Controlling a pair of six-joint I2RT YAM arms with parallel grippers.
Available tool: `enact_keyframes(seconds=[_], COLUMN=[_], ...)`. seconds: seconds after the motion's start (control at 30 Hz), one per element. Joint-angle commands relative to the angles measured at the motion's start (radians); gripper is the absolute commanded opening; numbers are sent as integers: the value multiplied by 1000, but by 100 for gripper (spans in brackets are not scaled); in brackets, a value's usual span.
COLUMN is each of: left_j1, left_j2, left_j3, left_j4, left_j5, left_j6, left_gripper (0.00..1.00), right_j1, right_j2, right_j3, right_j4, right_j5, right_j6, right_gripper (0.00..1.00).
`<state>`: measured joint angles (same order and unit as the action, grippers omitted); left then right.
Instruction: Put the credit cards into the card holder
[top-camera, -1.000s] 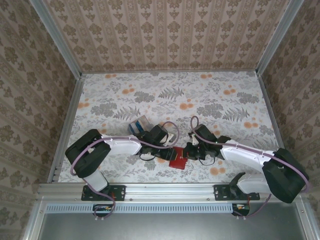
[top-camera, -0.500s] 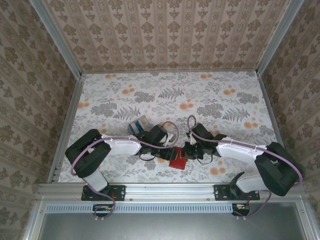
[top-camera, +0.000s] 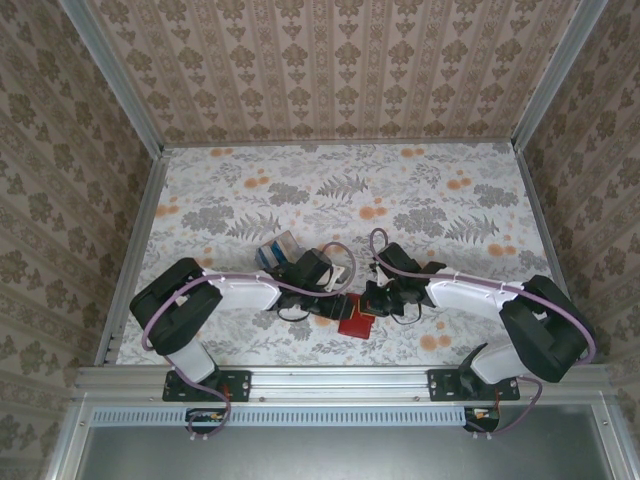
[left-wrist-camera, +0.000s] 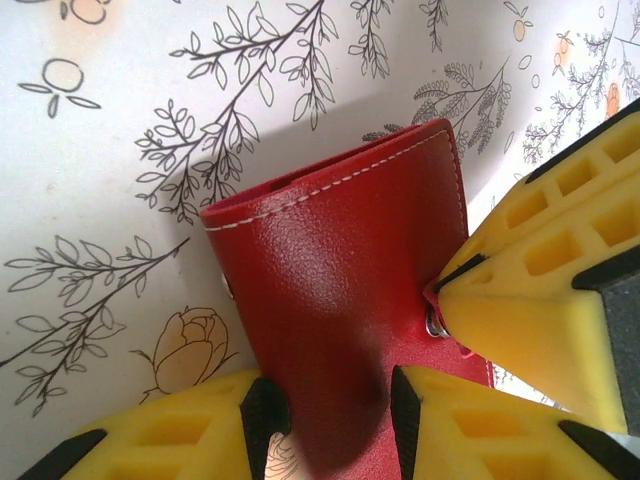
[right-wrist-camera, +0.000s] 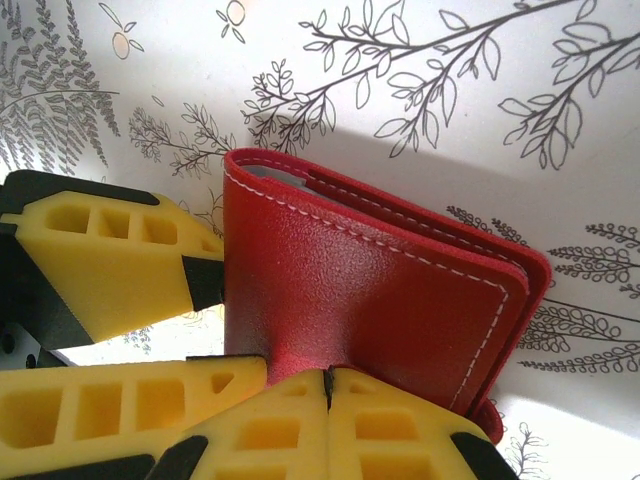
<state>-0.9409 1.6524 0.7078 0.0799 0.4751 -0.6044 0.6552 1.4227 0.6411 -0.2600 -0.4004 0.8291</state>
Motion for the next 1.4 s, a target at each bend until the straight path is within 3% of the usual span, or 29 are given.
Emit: enact_keyframes(seconds=[0.0, 0.47, 0.83, 0.97, 1.37], left_j1=[6, 24, 37, 42, 51], left_j2=[15, 75, 78, 84, 131], left_j3=[-21, -41, -64, -68, -64], left_j4=[34, 106, 145, 150, 150], left_j5=[10, 57, 76, 76, 81], left_j6=[-18, -68, -101, -107, -131], left_gripper=[40, 40, 39, 39, 40], right_j1=[10, 109, 269, 346, 395], right_j2=[27, 38, 57, 16, -156], right_j3=[5, -24, -79, -98, -288], right_j4=[-83, -69, -38, -26, 190], right_j5=[21, 145, 358, 412, 431], right_j6=[-24, -36, 7, 11, -12], right_gripper=[0, 0, 0, 0, 0])
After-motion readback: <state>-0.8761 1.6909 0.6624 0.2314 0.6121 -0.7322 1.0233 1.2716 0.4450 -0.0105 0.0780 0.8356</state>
